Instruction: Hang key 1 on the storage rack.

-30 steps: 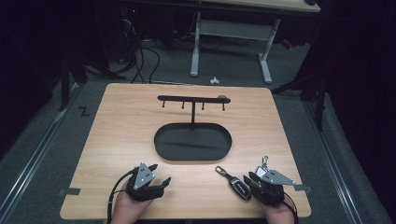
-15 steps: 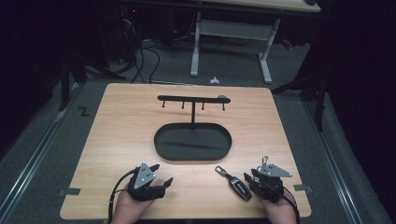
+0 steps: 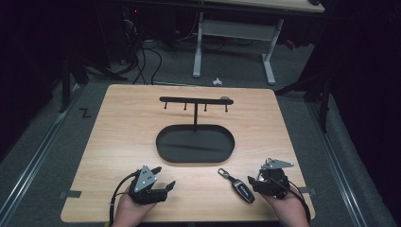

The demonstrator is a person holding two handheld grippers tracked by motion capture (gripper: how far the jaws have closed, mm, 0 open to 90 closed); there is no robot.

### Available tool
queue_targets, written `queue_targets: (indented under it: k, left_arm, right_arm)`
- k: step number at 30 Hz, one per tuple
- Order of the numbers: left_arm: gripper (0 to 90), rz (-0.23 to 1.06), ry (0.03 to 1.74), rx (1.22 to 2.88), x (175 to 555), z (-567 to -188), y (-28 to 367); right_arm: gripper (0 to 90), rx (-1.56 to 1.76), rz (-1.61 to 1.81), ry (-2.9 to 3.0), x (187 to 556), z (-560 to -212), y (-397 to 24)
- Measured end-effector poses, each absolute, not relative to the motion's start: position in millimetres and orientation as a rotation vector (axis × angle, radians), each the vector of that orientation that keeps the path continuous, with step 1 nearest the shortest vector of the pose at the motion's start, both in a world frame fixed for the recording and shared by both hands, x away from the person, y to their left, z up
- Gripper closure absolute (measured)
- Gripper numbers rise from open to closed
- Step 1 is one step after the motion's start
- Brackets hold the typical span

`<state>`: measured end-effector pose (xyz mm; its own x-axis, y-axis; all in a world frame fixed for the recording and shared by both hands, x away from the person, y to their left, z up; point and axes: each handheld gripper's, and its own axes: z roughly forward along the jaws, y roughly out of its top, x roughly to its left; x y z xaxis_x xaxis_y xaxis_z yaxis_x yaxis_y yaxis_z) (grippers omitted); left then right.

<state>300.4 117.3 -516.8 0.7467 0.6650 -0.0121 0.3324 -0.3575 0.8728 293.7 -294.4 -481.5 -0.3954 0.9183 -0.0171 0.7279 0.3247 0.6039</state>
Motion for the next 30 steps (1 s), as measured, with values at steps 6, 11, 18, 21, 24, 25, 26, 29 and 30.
queue_targets:
  k: [6,11,18,21,24,25,26,29,30]
  left_arm:
    - [27.8,0.442,0.733,1.991,298.4,-516.8,113.3]
    - [27.9,0.451,0.737,1.99,298.3,-516.2,114.5]
    - [27.8,0.448,0.734,1.99,298.9,-516.2,116.8]
    - [27.8,0.446,0.734,1.989,299.6,-516.1,117.3]
    - [27.9,0.449,0.73,1.996,299.9,-516.4,117.1]
    - [27.9,0.446,0.73,1.997,300.1,-516.4,117.1]
    - [27.9,0.446,0.73,1.997,300.1,-516.4,117.1]
    - [27.9,0.445,0.726,2.0,300.4,-516.6,117.2]
    - [27.9,0.445,0.726,2.0,300.4,-516.6,117.2]
  right_arm:
    - [38.8,1.461,0.675,2.321,299.9,-475.3,-290.5]
    - [37.3,1.443,0.581,2.393,306.3,-470.0,-286.1]
    - [36.3,1.42,0.44,2.5,316.3,-467.2,-279.3]
    - [35.9,1.406,0.404,2.548,320.3,-464.8,-276.8]
    - [34.4,1.398,0.369,2.583,324.6,-464.2,-274.3]
    - [34.3,1.406,0.357,2.596,326.1,-464.4,-273.5]
    - [34.3,1.406,0.357,2.596,326.1,-464.4,-273.5]
    - [30.8,1.413,0.287,2.662,329.8,-464.4,-269.0]
    - [30.8,1.413,0.287,2.662,329.8,-464.4,-269.0]
